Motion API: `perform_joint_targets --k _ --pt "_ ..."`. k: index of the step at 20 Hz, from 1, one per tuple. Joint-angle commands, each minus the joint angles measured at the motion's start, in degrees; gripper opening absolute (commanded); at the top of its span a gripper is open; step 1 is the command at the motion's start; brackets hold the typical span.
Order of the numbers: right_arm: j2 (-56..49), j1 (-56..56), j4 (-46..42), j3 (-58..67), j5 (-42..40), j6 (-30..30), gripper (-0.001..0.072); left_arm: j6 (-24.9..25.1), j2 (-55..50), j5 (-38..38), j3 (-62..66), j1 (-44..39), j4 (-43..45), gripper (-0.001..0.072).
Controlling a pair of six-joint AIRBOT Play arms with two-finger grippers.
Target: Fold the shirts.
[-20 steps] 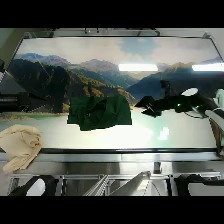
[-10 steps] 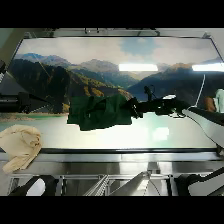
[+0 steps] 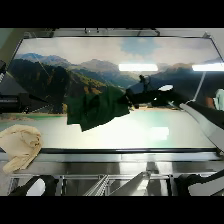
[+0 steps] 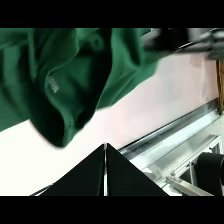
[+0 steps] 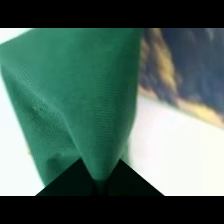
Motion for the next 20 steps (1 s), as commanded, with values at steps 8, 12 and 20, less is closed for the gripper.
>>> perform_joint_targets --k 8,12,20 --pt "34.3 -48.1 -64.5 7.3 10.8 38.5 0.0015 1.0 0.0 0.1 0.0 0.0 0.0 0.0023" --pt "36.6 -66.5 -73.0 4.4 16.5 38.3 0.0016 1.0 0.0 -0.6 0.0 -3.0 0.1 0.0023" --pt "36.6 -73.9 -73.8 -11.0 19.6 35.7 0.0467 3.3 -4.2 -1.1 0.1 -14.3 0.5 0.0023"
